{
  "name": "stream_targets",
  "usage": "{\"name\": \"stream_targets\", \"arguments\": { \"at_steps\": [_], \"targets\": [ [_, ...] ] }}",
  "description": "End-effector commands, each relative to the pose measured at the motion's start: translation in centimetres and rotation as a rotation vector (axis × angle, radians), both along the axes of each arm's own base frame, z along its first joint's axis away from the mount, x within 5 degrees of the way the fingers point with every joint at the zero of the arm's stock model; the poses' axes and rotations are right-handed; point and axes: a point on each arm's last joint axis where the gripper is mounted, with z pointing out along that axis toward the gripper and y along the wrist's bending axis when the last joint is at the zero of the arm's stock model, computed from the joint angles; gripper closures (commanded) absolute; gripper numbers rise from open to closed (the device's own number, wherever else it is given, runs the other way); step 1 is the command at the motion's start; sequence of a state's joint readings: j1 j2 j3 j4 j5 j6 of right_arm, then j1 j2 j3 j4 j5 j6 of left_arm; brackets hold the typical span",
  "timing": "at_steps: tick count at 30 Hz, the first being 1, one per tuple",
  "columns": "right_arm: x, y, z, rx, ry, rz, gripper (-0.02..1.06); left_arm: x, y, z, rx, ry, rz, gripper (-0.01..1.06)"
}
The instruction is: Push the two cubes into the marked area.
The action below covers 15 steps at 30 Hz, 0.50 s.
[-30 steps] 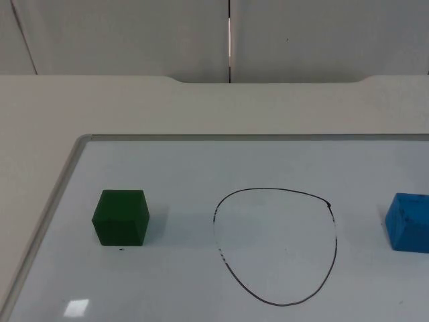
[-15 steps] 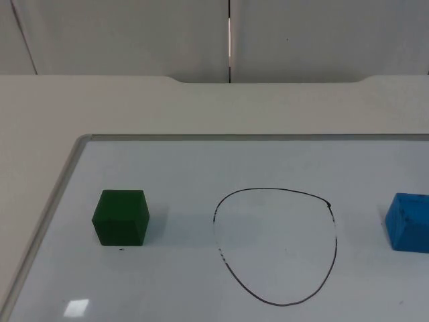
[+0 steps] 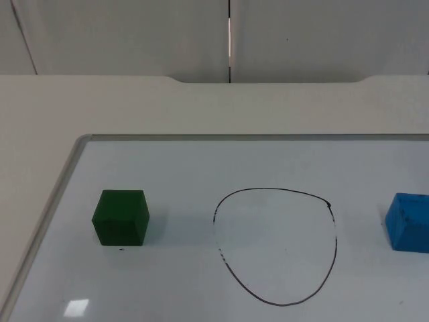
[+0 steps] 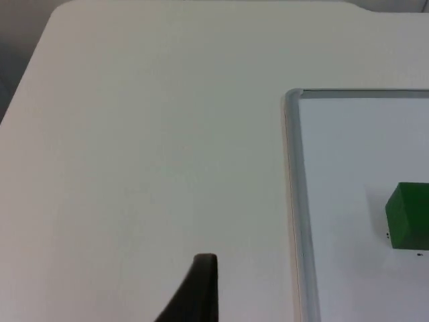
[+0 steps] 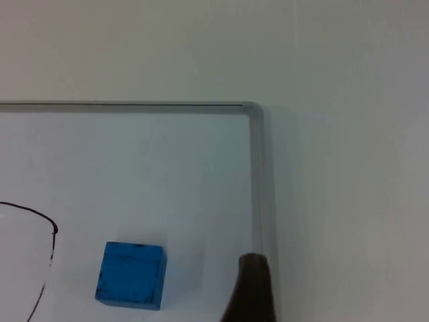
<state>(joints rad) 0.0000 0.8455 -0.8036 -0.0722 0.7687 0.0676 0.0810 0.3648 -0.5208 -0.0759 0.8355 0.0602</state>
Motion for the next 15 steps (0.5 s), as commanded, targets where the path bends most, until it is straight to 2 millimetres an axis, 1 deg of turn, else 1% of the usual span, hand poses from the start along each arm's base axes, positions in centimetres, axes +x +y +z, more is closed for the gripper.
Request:
{"name": "stream_targets", "arguments": {
  "at_steps": [1,2,3,5,6,9,10,11,12,15],
  "targets": [
    [0.1,0.0,0.2,0.008,-0.018,-0.006,0.42,1.3,0.0,0.2,-0.036,-0.001,0.007,0.15],
    [0.1,0.0,0.2,0.008,-0.022,-0.006,0.42,1.9,0.0,0.1,-0.046,0.01,0.008,0.19],
    [0.1,0.0,0.3,0.011,-0.027,-0.008,0.42,2.7,0.0,-0.1,-0.052,0.03,0.01,0.26],
    [0.1,0.0,0.3,0.015,-0.029,-0.011,0.42,4.0,0.2,-0.6,-0.056,0.067,0.014,0.47],
    [0.1,0.0,0.3,0.015,-0.029,-0.011,0.42,4.0,0.2,-0.6,-0.056,0.067,0.014,0.47],
    [0.1,0.0,0.3,0.023,-0.03,-0.019,0.42,5.9,0.1,-1.1,-0.104,0.084,0.022,0.88],
    [0.2,0.0,0.3,0.023,-0.032,-0.018,0.42,6.4,0.0,-1.1,-0.124,0.078,0.012,0.99],
    [0.2,0.0,0.3,0.023,-0.032,-0.018,0.42,6.4,0.0,-1.1,-0.124,0.078,0.012,0.99],
    [0.2,0.0,0.3,0.023,-0.037,-0.018,0.42,7.0,-0.1,-1.2,-0.134,0.07,-0.005,1.05],
    [0.2,0.0,0.4,0.023,-0.039,-0.018,0.42,8.5,-0.4,-1.7,-0.148,0.068,-0.051,1.05]
  ]
}}
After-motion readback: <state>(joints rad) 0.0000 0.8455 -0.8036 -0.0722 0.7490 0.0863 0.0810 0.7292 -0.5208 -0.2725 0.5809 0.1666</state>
